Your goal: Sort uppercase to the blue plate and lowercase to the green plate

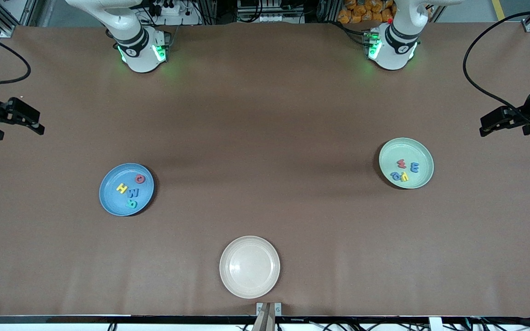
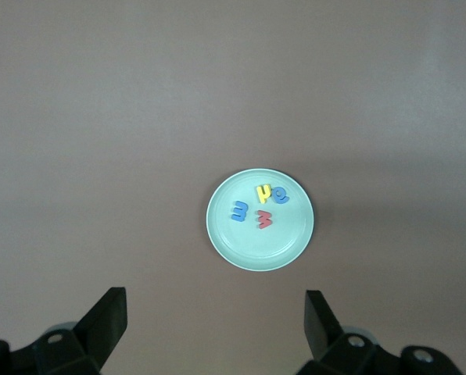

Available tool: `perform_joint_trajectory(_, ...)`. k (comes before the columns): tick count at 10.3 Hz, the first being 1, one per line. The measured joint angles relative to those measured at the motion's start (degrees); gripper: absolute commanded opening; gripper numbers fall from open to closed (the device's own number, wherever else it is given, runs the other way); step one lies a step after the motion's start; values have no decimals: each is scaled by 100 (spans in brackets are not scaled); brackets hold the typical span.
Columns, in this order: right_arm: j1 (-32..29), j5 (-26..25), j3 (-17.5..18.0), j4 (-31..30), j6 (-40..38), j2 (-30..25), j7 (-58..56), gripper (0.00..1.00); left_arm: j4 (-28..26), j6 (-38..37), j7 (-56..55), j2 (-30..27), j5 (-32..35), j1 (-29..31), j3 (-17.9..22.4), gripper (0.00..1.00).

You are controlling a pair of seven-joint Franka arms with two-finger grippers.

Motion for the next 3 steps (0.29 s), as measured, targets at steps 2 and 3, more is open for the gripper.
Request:
perform_joint_trajectory(2,9,4,-2,-10,-314,-5,7,100,0,1,-3,0,0,2,1,100)
perform_joint_trajectory(3,9,4,-5,-18,-393,-3,46,100,0,1,-4,0,0,2,1,100)
